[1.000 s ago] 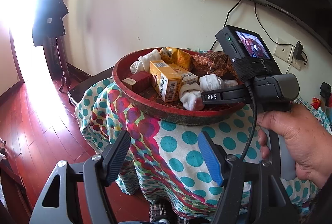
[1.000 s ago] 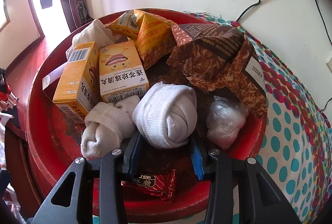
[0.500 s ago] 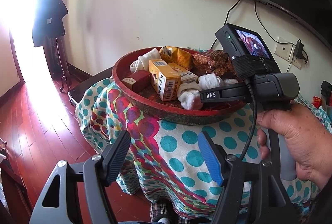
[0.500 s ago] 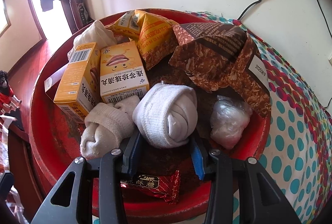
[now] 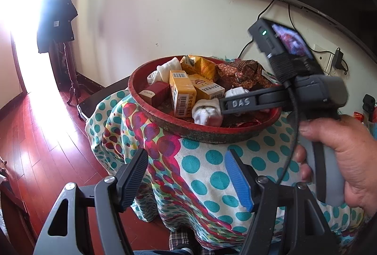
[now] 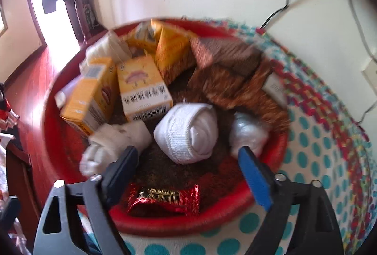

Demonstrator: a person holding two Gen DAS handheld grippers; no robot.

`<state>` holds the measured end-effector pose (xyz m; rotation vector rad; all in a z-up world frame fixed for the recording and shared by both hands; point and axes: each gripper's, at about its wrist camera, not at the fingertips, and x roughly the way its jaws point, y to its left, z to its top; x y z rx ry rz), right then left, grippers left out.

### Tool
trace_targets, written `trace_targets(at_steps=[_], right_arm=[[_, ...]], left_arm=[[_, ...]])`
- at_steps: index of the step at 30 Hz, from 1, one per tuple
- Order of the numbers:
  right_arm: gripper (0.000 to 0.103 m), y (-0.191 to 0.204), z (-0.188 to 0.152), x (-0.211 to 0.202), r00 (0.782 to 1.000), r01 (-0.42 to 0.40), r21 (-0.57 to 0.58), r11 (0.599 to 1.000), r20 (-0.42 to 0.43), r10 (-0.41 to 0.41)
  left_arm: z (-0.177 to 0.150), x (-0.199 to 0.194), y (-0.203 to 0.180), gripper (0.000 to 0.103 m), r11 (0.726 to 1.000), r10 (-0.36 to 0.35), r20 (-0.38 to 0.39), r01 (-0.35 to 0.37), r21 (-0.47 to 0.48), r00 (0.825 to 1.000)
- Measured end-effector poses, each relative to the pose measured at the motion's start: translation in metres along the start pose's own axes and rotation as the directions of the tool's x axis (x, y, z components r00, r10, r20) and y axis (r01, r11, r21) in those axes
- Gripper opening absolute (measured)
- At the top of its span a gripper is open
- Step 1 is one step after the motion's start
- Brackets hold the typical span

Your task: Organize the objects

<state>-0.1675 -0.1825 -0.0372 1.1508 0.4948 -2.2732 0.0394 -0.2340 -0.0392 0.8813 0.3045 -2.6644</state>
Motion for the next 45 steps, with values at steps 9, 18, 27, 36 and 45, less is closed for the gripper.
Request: trace_targets(at_steps=[9, 18, 27, 36, 45], right_arm=[[0.103, -0.044, -0.062, -0.104, 0.971, 0.101, 0.094, 0.990, 0.208, -0.119], [0.103, -0.082, -0.151, -0.118, 0.963, 0.085, 0.196, 0.977, 0.235, -0.131], [0.103, -0.104, -0.190, -0.148, 0.954, 0.000, 0.189, 0.982, 0.296, -0.057], [0.103, -0.132, -0.211, -0.191, 0.918, -0.097, 0.292, 0.951, 0.396, -0.028], [0.103, -0.120, -0.221, -0.220, 0.899, -0.095, 0.258, 0.961, 0.438, -0.029]], left_arm=[[0.000, -0.002, -0.003, 0.069, 1.000, 0.000, -0.007, 0.000, -0.013, 1.000], [-0.011, 0.003, -0.030, 0.069, 1.000, -0.002, -0.027, 0.003, 0.028, 1.000], [0.005, -0.036, -0.054, 0.070, 0.997, 0.019, 0.082, -0.025, 0.076, 0.996], [0.047, -0.091, -0.068, 0.070, 0.993, 0.072, 0.192, -0.089, 0.080, 0.979], [0.057, -0.112, -0.054, 0.078, 0.997, 0.081, 0.193, -0.082, -0.005, 0.978]])
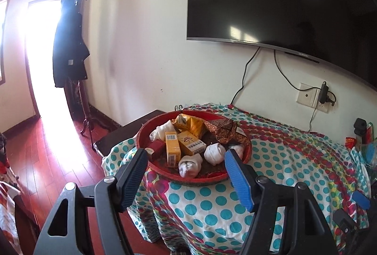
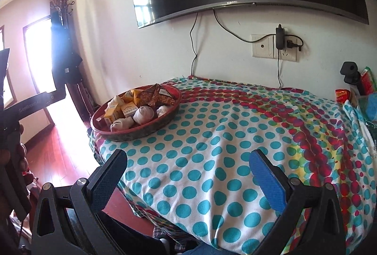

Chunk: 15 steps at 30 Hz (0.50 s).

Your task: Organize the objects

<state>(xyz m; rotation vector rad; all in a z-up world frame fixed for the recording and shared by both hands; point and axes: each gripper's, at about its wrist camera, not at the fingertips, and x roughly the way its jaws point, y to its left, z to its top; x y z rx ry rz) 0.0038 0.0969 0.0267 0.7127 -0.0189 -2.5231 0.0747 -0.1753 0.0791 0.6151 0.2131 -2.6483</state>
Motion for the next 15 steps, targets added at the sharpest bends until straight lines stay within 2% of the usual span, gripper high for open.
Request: trace_targets(at_steps=[1, 5, 15], right_arm=[[0.103, 0.000, -0.001, -0.002, 1.000, -0.003, -0.002, 1.000, 0.001, 0.003], [0.103, 0.004, -0.002, -0.006, 1.000, -0.004, -0.015, 1.000, 0.001, 0.004], [0.103, 0.005, -0.009, -0.003, 1.000, 0.001, -0.027, 1.000, -0.017, -0.002]], left_arm=[[0.000, 0.000, 0.003, 0.087, 1.000, 0.006, -0.009, -0.006, -0.022, 1.000], [0.001, 0.001, 0.010, 0.088, 0.998, -0.010, -0.041, 0.007, -0.069, 0.999], [-0.011, 0.009, 0.011, 0.089, 0.997, 0.032, -0.078, -0.037, -0.067, 0.996]])
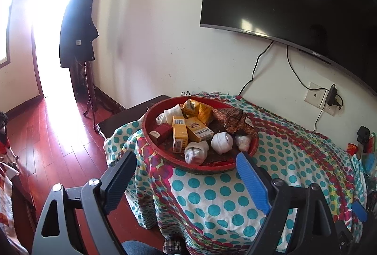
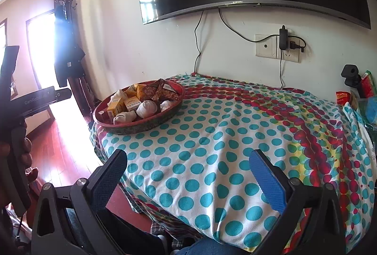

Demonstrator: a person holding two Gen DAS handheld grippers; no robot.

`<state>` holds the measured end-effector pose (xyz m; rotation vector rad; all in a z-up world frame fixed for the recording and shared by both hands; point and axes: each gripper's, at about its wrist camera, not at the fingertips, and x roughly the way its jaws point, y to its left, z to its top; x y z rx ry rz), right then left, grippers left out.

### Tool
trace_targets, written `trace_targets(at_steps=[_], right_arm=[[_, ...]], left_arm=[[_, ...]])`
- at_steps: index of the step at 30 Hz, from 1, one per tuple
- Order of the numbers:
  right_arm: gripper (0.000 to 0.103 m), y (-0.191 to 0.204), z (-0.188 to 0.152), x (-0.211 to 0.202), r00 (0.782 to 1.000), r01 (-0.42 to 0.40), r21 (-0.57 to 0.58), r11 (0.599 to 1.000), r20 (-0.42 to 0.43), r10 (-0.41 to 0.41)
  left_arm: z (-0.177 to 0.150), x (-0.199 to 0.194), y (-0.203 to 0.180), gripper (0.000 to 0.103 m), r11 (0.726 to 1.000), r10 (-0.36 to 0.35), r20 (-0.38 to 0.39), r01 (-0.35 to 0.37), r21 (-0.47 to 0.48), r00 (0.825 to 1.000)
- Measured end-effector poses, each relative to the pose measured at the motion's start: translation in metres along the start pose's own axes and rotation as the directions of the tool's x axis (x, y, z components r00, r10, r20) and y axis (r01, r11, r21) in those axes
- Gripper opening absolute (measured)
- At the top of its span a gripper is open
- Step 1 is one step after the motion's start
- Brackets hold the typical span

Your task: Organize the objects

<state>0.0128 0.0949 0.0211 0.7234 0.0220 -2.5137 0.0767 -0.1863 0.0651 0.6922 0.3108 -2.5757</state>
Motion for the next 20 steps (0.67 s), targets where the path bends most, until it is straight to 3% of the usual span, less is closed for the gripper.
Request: trace_targets(at_steps=[2, 11, 20], right_arm=[[0.103, -0.002, 0.000, 0.001, 1.000, 0.000, 0.005, 1.000, -0.005, 0.000], [0.103, -0.002, 0.000, 0.003, 1.000, 0.006, -0.008, 1.000, -0.005, -0.006], [0.103, 0.001, 0.000, 0.003, 1.000, 0.004, -0.015, 1.000, -0.009, -0.004]], left_arm=[[-0.002, 0.002, -0.001, 0.090, 1.000, 0.027, 0.001, -0.027, 0.013, 1.000], [-0.007, 0.007, -0.005, 0.091, 0.998, 0.018, -0.030, -0.016, 0.057, 0.999], [-0.008, 0.012, -0.001, 0.091, 0.999, 0.021, -0.066, -0.019, 0.029, 0.998]])
